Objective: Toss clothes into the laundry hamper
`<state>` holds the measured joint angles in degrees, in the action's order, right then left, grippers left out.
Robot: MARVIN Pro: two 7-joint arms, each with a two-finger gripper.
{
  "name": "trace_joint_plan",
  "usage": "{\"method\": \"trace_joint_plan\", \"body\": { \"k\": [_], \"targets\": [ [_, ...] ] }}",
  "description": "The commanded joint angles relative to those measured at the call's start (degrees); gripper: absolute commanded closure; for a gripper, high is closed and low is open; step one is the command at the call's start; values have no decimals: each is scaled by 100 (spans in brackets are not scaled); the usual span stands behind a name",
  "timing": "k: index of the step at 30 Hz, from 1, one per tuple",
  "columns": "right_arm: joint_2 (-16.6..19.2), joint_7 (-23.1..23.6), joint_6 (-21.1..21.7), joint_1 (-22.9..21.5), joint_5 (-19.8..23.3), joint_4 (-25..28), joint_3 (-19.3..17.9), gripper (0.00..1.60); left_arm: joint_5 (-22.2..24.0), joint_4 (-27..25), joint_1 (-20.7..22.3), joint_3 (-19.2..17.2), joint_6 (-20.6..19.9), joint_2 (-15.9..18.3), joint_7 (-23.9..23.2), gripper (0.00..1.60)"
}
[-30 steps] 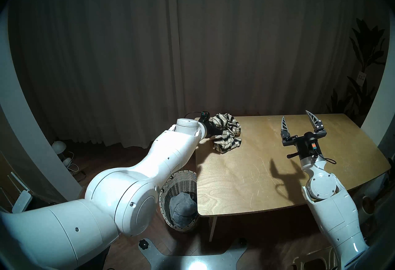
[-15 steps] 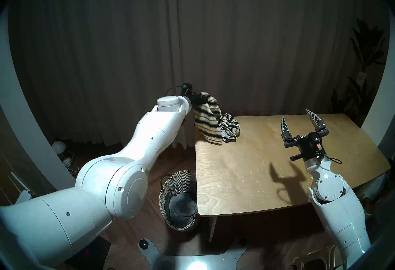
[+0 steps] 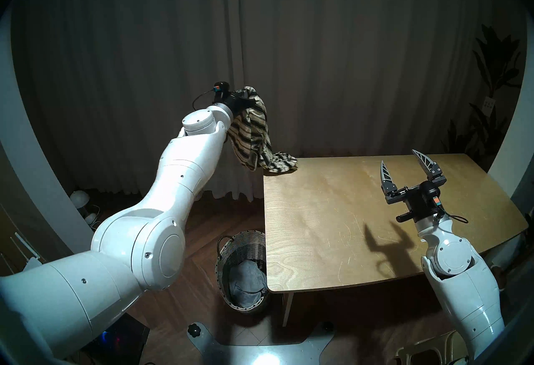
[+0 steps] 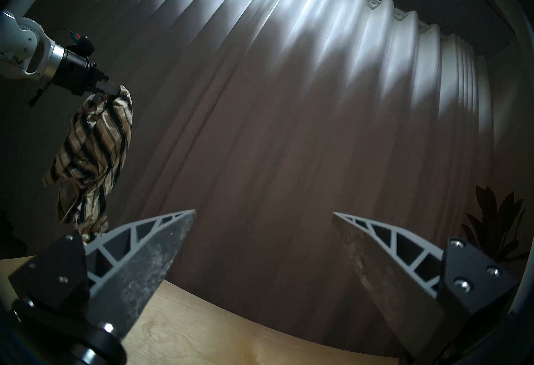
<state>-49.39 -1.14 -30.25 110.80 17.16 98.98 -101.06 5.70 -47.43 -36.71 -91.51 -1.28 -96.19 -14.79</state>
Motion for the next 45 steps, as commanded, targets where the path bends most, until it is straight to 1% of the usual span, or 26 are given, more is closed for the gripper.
{"method": "trace_joint_plan", "body": {
  "k": [1,5,12,18,19,22,23,24,25,26,27,29,31,33,36,39,40,45],
  "targets": [
    [90,101,-15,116,148,183,-140,0,-13,-683,103,-295,470,531,67,160],
    [122,194,-10,204,248,242,-201,0,18,-970,-65,-382,667,571,35,160],
    [178,376,7,374,447,358,-328,0,84,-1460,-387,-418,1018,572,-136,160],
    [226,536,33,532,639,465,-449,0,153,-1930,-1047,-352,1141,499,-366,160],
    [233,560,38,557,668,482,-469,0,170,-1941,-1136,-387,1155,529,-367,160],
    [263,656,59,655,790,545,-545,0,201,-2212,-1485,-500,1219,655,-386,160],
    [270,682,65,680,822,561,-564,0,195,-2189,-1482,-539,1229,702,-388,160],
    [281,722,75,720,872,587,-596,0,206,-2304,-1647,-575,1256,734,-399,160],
    [287,745,82,744,902,601,-614,0,201,-2282,-1642,-623,1266,774,-396,160],
    [299,785,94,785,954,627,-647,0,204,-2410,-1822,-666,1304,807,-414,160],
    [304,807,101,805,982,640,-663,0,181,-2402,-1840,-710,1319,856,-406,160],
    [323,881,138,877,1082,686,-723,0,218,-2557,-2088,-839,1379,906,-433,160],
    [334,932,171,921,1148,713,-762,0,206,-2597,-2232,-919,1408,935,-447,160],
    [349,1002,229,984,1243,755,-819,0,222,-2648,-2463,-1009,1432,918,-488,160],
    [365,1097,308,1057,1359,803,-891,0,265,-2636,-2728,-1066,1434,794,-590,160],
    [377,1178,382,1117,1458,842,-952,0,307,-2716,-3038,-975,1455,612,-742,160],
    [377,1191,394,1123,1471,845,-960,0,315,-2685,-3070,-910,1440,542,-798,160],
    [399,1342,533,1234,1650,919,-1078,0,394,-2840,-3587,-597,1467,218,-1099,160]
  ]
}}
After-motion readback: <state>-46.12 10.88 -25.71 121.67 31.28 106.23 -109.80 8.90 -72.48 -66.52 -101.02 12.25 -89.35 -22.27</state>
